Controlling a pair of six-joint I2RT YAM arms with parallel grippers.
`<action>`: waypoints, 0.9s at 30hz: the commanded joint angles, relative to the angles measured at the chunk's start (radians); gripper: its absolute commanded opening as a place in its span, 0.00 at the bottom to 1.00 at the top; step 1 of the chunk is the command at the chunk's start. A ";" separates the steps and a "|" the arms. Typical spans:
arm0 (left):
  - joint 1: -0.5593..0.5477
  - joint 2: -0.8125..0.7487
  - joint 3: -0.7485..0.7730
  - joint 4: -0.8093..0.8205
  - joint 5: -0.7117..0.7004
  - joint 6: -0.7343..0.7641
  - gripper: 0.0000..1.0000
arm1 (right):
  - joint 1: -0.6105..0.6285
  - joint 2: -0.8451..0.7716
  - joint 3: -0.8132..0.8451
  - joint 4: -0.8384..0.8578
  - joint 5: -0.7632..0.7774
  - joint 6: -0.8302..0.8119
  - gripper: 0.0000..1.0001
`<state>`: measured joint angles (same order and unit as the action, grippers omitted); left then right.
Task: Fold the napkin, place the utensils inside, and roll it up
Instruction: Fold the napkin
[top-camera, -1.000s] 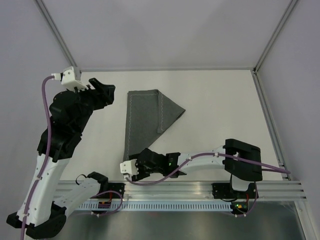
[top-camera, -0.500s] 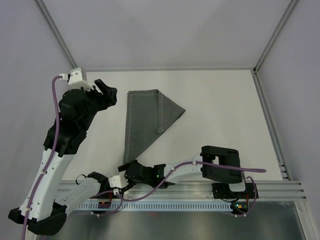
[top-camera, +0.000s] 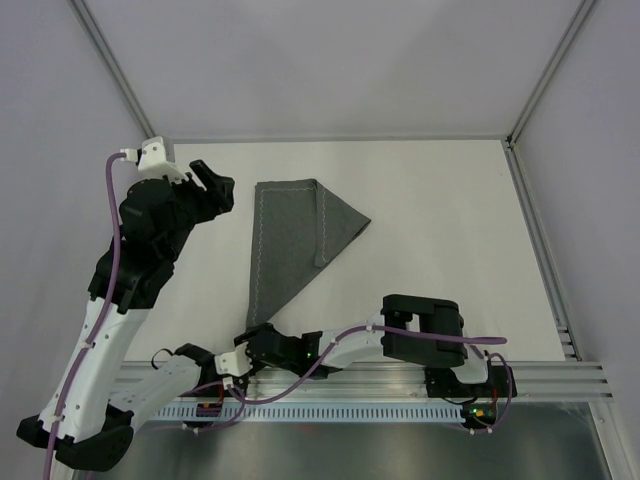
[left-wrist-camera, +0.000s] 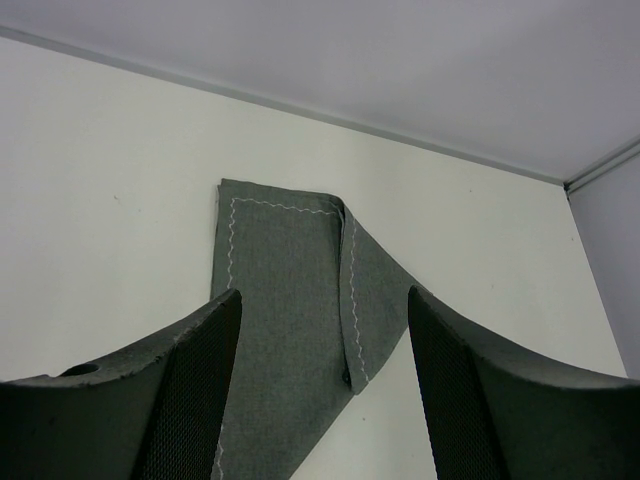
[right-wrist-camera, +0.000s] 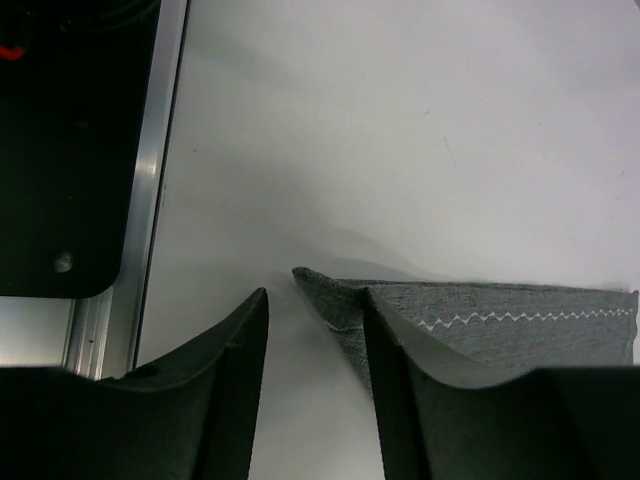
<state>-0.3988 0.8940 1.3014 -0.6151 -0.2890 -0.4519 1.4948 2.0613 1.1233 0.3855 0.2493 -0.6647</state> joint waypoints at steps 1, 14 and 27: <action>0.006 -0.006 -0.005 0.000 -0.019 0.021 0.73 | 0.002 0.020 0.033 0.059 0.044 -0.022 0.47; 0.006 0.006 -0.013 0.009 -0.021 0.033 0.73 | -0.018 0.033 0.070 0.050 0.067 -0.019 0.07; 0.018 0.023 -0.001 0.021 -0.013 0.038 0.73 | -0.088 -0.059 0.150 -0.083 0.038 0.073 0.01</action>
<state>-0.3878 0.9119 1.2873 -0.6128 -0.2913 -0.4446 1.4246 2.0712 1.2221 0.3374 0.2852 -0.6292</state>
